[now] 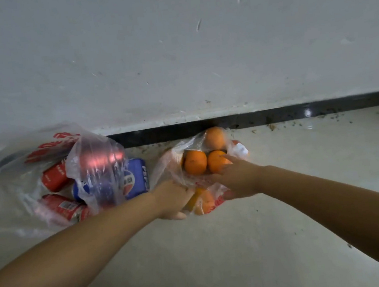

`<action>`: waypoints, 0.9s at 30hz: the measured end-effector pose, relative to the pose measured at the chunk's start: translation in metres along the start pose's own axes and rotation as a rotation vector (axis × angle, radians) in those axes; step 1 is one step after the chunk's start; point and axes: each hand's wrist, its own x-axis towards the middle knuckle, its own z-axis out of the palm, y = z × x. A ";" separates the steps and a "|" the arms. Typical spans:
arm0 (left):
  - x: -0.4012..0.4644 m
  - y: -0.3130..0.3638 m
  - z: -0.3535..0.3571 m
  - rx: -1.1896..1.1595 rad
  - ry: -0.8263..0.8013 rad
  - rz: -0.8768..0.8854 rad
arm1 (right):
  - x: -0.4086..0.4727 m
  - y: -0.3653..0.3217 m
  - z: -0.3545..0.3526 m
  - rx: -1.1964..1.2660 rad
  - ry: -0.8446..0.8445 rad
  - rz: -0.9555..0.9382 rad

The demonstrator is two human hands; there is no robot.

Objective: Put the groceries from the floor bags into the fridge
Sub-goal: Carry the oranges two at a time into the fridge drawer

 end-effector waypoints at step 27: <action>0.017 -0.004 0.022 -0.519 0.353 -0.555 | -0.001 0.067 0.032 0.361 0.296 0.840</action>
